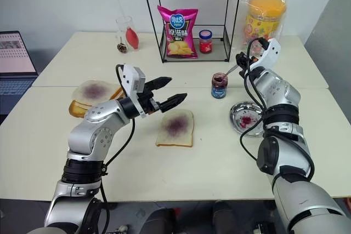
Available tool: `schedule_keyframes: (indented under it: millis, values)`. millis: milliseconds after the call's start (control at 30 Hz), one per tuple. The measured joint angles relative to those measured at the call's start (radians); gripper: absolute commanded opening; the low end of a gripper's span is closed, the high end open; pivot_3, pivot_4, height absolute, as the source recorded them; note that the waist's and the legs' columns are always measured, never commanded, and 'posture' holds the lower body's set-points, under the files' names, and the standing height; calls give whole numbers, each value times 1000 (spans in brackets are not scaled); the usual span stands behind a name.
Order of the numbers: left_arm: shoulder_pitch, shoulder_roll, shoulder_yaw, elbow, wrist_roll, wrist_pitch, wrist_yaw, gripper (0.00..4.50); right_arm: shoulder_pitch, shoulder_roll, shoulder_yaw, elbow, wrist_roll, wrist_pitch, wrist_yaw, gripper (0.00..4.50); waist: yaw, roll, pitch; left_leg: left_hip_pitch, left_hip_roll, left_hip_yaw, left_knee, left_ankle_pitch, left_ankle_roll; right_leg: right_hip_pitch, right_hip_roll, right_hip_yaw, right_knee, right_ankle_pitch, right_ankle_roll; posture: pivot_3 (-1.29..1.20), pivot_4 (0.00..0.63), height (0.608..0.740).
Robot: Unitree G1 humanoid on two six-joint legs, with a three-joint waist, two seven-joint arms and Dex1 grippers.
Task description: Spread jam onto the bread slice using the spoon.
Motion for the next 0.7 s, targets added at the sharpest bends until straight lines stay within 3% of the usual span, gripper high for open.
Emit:
schedule_keyframes:
  millis: [700]
  values:
    - [0, 2, -1, 0, 0, 0, -2, 4500, 0, -22, 44, 0, -37, -48, 35, 49, 0, 0, 0, 0, 0, 0, 0, 0, 0, 0, 0, 0, 0, 0, 0, 0, 150, 740]
